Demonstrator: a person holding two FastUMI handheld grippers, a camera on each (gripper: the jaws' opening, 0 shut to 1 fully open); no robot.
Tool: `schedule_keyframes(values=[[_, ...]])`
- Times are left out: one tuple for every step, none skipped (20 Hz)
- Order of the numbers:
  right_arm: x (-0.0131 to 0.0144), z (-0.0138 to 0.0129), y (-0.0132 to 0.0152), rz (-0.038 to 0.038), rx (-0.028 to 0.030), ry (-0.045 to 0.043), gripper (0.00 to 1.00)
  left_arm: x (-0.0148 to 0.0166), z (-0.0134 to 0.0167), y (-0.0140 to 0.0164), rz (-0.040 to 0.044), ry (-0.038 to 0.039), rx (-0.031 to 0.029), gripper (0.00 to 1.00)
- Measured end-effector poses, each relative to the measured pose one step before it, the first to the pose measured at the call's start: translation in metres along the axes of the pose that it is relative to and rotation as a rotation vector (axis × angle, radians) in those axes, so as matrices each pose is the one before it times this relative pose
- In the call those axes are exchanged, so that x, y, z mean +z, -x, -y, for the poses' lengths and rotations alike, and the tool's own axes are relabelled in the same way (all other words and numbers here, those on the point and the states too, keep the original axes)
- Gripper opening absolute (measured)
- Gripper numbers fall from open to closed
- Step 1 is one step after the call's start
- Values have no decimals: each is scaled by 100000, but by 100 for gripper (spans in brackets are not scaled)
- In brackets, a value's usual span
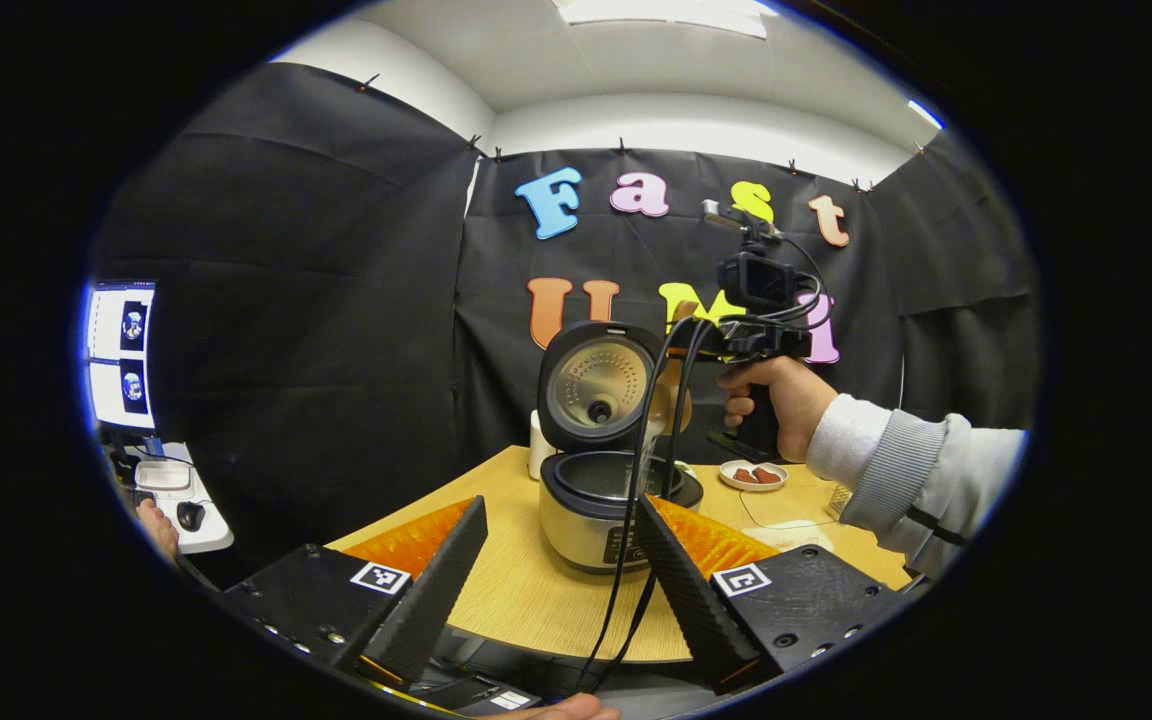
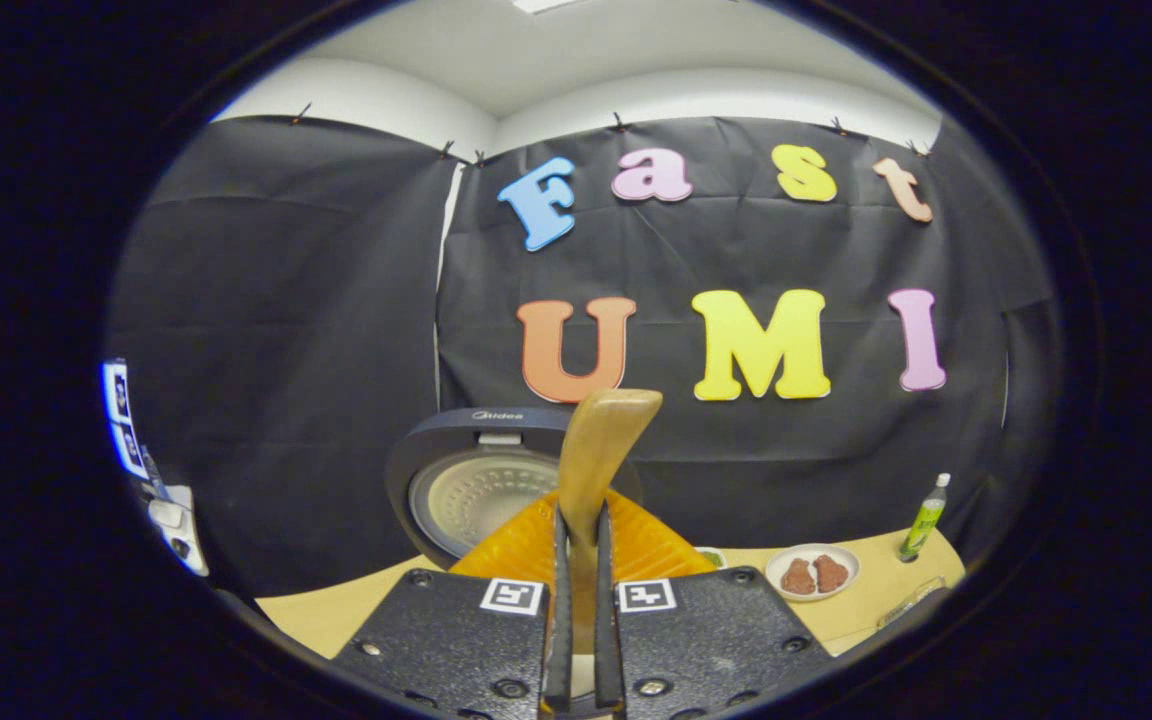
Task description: Close the left gripper, press the button to open the rice cooker; take a wooden spoon from the chopstick holder with the right hand, scoop a spoonful of rice and pour it into the rice cooker, then put the wooden spoon back into the chopstick holder.
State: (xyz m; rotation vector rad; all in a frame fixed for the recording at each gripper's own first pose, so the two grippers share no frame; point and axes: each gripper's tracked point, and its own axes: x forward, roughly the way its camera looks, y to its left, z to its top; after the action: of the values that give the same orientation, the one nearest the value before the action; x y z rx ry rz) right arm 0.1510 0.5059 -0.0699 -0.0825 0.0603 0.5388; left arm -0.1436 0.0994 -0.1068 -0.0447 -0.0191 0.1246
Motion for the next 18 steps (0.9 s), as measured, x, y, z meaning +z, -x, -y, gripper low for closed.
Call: schedule_keyframes(values=[[-433, -200, -103, -1545, 1381, 1317, 14, 20, 20, -90, 40, -530, -356, 95], [-229, 186, -16, -684, 350, 732, 14, -33, -141, 43, -39, -20, -95, 95], [-95, 234, -102, -355, -529, 1037, 14, -51, -88, -92, -242, 545, -15, 95], [6, 256, 56, -273, -697, 1604, 14, -132, -249, -270, -309, 552, 134, 95], [-65, 116, -196, -178, 17, 1928, 14, -124, -71, 15, -276, 391, 423, 95], [-354, 54, -171, -747, -32, 3054, 14, -69, -123, -7, -218, 231, 552, 95], [-485, -61, -35, -955, 167, 2809, 14, -81, -214, -86, -308, 154, 586, 95], [-560, 94, -65, -1149, -717, 3368, 16, -105, -25, -43, -163, 93, 176, 95], [-373, 44, 24, -967, -569, 3670, 14, -26, 32, -29, -73, 44, 42, 95], [-307, 133, -100, -1217, -923, 3843, 16, 4, -16, 6, -94, -16, -31, 95], [-345, 29, -89, -875, -321, 3138, 14, 0, 44, -30, -40, -201, -217, 95], [-343, 216, -121, -270, 36, 2399, 14, -85, -147, 9, -311, -396, -233, 95], [89, -414, 397, 213, 516, 1361, 14, -77, -52, -79, -285, -328, 49, 95], [397, 354, 218, 538, 508, 882, 15, 12, 108, -324, -252, -267, 155, 95], [217, 97, 281, 1059, 339, 18, 15, -127, 136, -11, -92, -61, 161, 95], [125, 109, 206, 750, 482, 105, 15, 60, 92, 177, -175, 38, -48, 95], [-209, 73, 263, 552, 50, 208, 15, -33, 125, -16, 3, -129, -197, 95], [36, 267, 278, 160, 333, -27, 15, 202, 128, -132, 103, -311, -248, 95]])
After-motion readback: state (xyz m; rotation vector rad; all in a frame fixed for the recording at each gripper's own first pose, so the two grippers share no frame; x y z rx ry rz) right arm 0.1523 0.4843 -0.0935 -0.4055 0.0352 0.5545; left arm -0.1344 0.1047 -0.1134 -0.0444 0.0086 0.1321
